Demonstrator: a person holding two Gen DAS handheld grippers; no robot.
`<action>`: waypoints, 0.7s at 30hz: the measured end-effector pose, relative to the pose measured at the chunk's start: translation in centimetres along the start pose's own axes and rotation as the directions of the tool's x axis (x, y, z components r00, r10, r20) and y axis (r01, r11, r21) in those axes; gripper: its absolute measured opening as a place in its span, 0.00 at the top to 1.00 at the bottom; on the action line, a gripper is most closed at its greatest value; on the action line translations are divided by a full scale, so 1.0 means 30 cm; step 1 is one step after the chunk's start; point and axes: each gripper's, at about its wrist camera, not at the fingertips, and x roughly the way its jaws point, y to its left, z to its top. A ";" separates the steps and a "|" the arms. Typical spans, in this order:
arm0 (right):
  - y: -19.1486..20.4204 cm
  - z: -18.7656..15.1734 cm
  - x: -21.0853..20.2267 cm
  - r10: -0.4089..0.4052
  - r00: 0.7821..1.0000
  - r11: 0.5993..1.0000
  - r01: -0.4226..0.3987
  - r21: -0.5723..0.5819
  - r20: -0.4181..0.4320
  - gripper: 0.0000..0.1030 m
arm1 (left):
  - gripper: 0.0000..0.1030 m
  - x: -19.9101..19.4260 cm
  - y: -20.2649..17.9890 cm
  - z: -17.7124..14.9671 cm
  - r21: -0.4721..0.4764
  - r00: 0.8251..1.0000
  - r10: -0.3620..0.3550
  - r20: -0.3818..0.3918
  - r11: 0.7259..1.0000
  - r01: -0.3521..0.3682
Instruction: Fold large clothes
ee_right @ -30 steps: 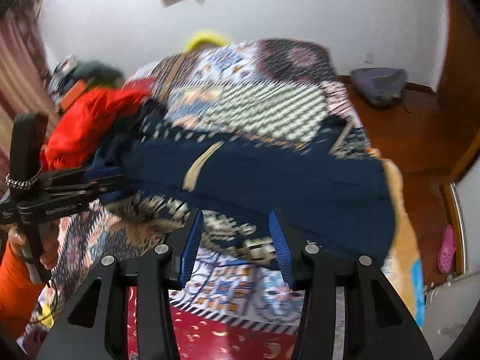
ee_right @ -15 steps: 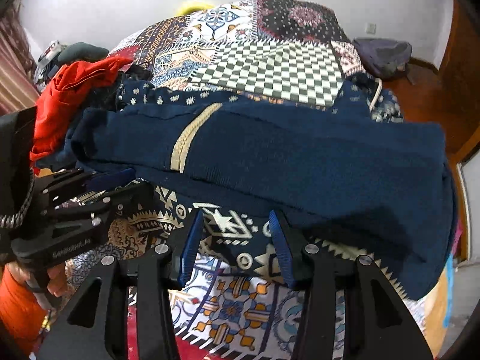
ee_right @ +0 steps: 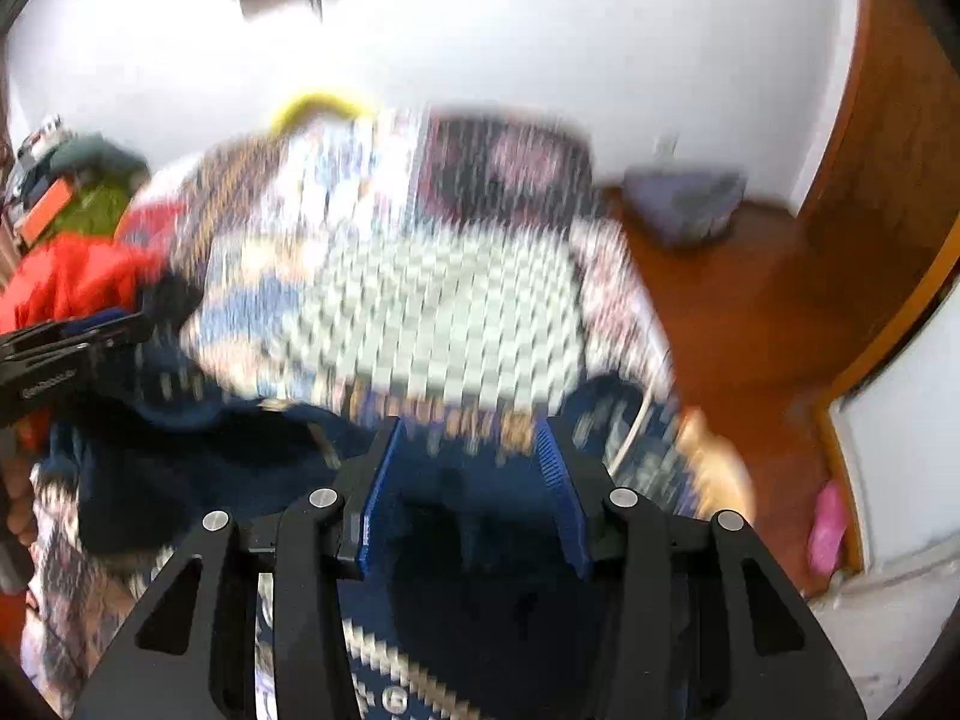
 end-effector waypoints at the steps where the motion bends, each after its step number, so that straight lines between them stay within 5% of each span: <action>1: 0.006 0.004 -0.020 0.013 1.000 1.000 -0.013 -0.002 0.015 0.59 | 0.64 -0.034 0.006 0.009 -0.001 1.000 -0.005 0.031 1.000 0.005; 5: 0.064 -0.027 -0.098 0.062 0.997 0.996 -0.059 -0.069 0.045 0.59 | 0.64 -0.135 0.005 -0.020 0.025 0.995 -0.057 0.076 0.998 0.055; 10: 0.126 -0.160 -0.083 0.113 0.991 0.979 -0.124 -0.163 -0.074 0.59 | 0.64 -0.111 -0.058 -0.152 0.086 0.993 -0.112 -0.039 0.990 0.115; 17: 0.098 -0.327 0.016 0.078 0.971 0.970 -0.127 -0.209 -0.227 0.59 | 0.64 -0.012 -0.140 -0.396 0.241 0.984 -0.053 -0.172 0.966 0.094; 21: -0.028 -0.342 0.092 0.071 0.962 0.991 -0.098 -0.089 -0.263 0.59 | 0.64 0.062 -0.155 -0.464 0.307 0.979 -0.022 -0.203 0.948 0.085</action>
